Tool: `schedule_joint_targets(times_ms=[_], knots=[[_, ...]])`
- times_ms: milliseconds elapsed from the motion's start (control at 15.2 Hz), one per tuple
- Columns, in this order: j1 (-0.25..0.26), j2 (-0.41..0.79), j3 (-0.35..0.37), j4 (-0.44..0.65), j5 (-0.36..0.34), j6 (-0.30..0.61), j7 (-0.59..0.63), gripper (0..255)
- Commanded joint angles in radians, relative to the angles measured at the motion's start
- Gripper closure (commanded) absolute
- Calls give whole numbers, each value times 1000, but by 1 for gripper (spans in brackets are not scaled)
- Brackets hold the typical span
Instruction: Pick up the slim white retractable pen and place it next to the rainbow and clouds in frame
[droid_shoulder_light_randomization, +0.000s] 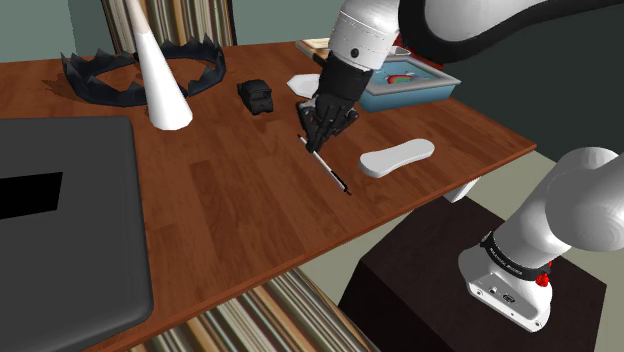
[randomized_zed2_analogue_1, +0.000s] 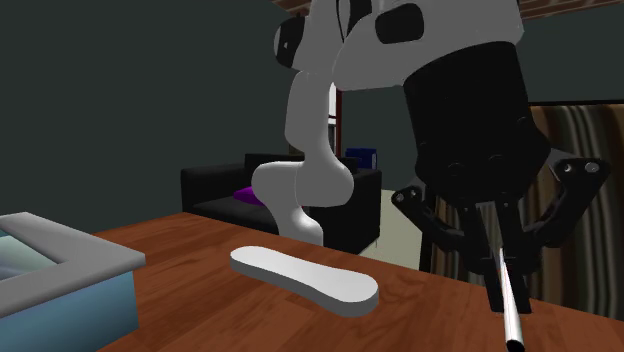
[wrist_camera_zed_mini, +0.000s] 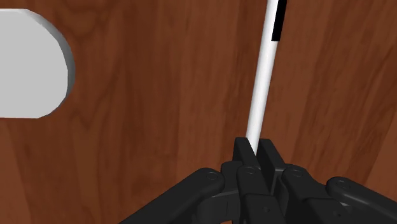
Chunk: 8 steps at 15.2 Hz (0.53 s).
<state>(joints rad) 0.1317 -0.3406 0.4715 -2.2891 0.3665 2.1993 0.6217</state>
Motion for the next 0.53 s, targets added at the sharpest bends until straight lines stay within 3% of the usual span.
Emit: schedule_joint_targets(times_ms=[0, 462], knots=[[-1, -10, -5, 25, -4, -34, 6, 255], [-7, -26, -19, 104, -16, -128, 22, 255]])
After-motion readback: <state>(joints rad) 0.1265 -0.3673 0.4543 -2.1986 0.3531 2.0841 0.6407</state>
